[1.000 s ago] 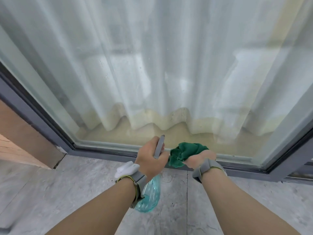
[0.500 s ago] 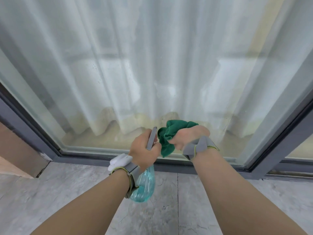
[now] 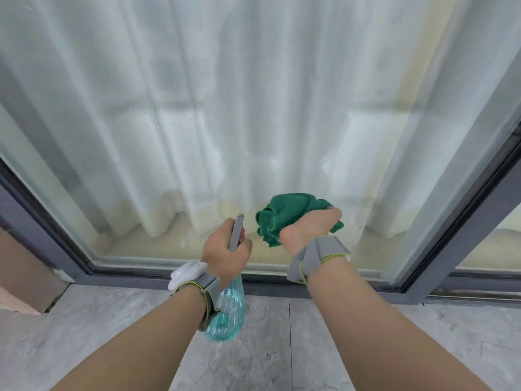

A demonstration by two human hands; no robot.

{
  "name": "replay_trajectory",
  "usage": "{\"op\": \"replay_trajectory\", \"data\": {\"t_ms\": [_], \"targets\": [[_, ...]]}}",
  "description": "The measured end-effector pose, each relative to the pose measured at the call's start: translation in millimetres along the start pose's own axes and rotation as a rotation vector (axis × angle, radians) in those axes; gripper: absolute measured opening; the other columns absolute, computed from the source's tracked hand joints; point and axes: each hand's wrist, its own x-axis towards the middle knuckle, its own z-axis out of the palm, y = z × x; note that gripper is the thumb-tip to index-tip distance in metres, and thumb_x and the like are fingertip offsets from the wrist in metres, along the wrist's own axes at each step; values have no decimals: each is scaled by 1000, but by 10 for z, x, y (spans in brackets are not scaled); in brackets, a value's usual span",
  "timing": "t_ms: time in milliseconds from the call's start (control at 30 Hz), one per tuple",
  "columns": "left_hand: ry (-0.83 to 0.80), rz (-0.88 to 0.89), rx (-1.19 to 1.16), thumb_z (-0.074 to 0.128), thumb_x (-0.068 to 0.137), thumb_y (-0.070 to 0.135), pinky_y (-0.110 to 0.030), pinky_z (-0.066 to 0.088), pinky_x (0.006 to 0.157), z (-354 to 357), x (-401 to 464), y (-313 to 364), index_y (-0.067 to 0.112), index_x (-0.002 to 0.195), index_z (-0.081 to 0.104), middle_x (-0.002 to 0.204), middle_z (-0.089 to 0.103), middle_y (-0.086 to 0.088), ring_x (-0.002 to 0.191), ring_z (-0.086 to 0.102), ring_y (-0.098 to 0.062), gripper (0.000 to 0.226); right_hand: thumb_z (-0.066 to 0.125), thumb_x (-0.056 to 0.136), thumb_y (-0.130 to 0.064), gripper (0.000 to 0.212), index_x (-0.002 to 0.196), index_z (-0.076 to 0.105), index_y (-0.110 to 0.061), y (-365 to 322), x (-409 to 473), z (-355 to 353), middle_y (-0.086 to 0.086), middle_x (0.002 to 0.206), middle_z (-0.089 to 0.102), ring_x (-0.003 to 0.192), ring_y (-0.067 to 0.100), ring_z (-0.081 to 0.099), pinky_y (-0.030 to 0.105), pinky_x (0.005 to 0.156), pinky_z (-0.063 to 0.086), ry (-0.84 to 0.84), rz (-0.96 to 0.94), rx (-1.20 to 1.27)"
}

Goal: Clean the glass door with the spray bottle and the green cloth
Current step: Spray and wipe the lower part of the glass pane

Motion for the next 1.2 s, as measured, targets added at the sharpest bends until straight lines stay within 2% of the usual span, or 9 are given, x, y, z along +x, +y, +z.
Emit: {"op": "replay_trajectory", "data": {"t_ms": [133,300,467,533,633,700,833,1000,1200], "targets": [[-9,-6,35,53,74,32,-39,48,62,-49,-27,-90,19,83,56,75,62,-8,65,55,-26,16,55,75,-51,41,103,54,-20,139,-147,34,-3,96,60,75,22,60,31,63,50,-29,-181,-176],[-36,9,112,51,70,30,-41,51,64,-62,-61,-175,23,79,53,67,59,3,66,59,-28,11,67,64,-37,47,100,45,-18,284,-243,112,1,99,55,80,24,58,41,74,52,-218,-143,-197],[-26,48,141,47,72,31,-29,33,56,-43,-42,-215,30,71,43,57,48,9,54,46,-15,5,61,71,-25,35,104,54,-17,355,-465,380,7,102,61,93,30,62,47,86,50,-529,22,-134],[-33,57,135,48,71,30,-29,31,56,-33,-37,-229,29,71,42,56,46,9,53,43,-13,5,57,75,-28,22,96,59,-19,280,-472,450,0,100,64,94,25,62,41,90,49,-518,54,-157],[-42,69,119,54,73,30,-28,31,56,-16,-30,-269,29,71,42,54,44,10,52,41,-13,12,52,76,-40,20,91,54,-25,215,-403,459,-6,89,58,79,19,55,25,69,49,-413,-18,-229],[-41,71,126,56,74,31,-28,30,55,-1,-19,-279,29,70,41,54,44,10,51,41,-13,15,47,68,-50,27,86,49,-29,210,-337,447,-4,86,55,78,21,52,27,68,45,-350,-116,-341],[-55,64,156,52,75,33,-30,35,58,54,-13,-217,29,71,42,57,47,9,54,45,-18,12,55,72,-43,26,89,53,-25,134,-224,426,-6,93,63,81,22,59,29,67,49,-328,-23,-213],[-73,53,113,50,71,32,-43,53,68,85,-64,-90,22,82,54,70,61,3,70,61,-30,15,46,80,-39,22,67,37,-24,-65,-123,336,-4,80,52,77,19,48,29,72,37,-287,-86,-192],[-116,45,41,52,74,32,-48,54,70,83,-148,120,21,87,56,73,59,3,70,59,-28,17,46,89,-34,16,76,42,-25,-330,81,123,0,78,49,89,22,46,32,82,36,-121,-163,-227]]}}
